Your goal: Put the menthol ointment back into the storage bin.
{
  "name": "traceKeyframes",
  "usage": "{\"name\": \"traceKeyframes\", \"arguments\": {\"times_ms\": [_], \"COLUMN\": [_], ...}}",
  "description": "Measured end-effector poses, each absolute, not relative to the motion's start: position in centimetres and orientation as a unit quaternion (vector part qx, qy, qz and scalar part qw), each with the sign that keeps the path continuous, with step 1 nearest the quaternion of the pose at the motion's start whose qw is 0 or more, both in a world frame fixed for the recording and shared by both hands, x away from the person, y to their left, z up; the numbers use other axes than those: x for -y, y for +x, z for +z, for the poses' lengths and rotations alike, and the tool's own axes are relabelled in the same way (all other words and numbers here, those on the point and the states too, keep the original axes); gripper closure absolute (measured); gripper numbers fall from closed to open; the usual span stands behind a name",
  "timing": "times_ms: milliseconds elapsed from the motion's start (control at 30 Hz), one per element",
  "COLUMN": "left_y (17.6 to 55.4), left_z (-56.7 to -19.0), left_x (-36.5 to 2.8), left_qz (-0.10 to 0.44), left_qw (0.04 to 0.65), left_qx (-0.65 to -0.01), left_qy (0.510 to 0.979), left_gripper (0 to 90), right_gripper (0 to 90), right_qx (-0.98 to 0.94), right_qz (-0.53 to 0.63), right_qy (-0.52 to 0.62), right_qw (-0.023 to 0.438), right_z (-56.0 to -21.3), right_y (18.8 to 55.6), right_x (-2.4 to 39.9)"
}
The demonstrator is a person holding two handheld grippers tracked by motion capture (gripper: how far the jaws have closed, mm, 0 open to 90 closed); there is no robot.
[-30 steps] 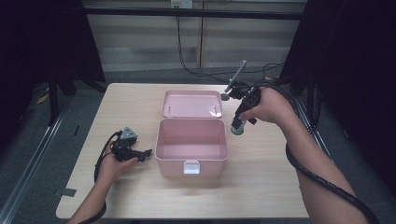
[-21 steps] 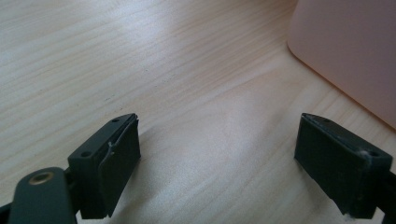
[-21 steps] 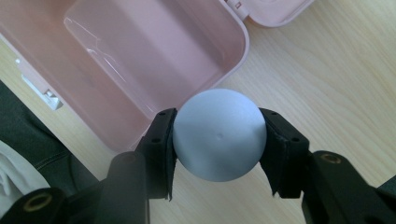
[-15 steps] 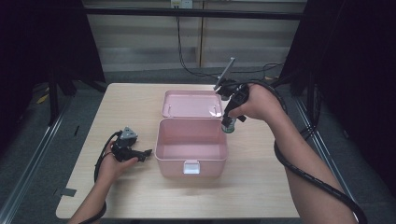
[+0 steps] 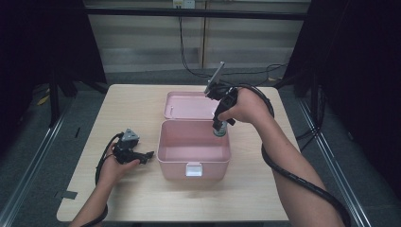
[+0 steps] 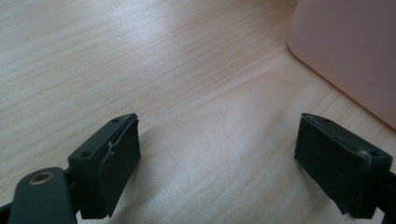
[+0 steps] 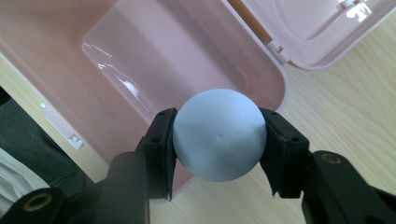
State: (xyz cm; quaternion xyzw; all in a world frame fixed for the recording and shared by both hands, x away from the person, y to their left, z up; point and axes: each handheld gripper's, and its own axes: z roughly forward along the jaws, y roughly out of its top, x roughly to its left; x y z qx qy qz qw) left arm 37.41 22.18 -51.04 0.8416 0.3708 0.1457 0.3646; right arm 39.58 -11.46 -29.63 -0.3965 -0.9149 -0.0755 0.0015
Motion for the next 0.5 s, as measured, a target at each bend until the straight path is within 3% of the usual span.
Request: {"name": "traceKeyframes", "arguments": {"times_ms": [500], "left_y": [37.4], "left_z": [-51.0], "left_x": [-22.2], "left_qz": [0.145], "left_qw": [0.365], "left_qx": [-0.371], "left_qy": [0.841], "left_gripper": [13.9], "right_gripper": [51.1], "right_qx": [0.904], "right_qz": [-0.074], "right_qy": [-0.420], "right_qw": [0.017], "right_z": [-32.1], "right_y": [40.5], "right_x": [9.8]}}
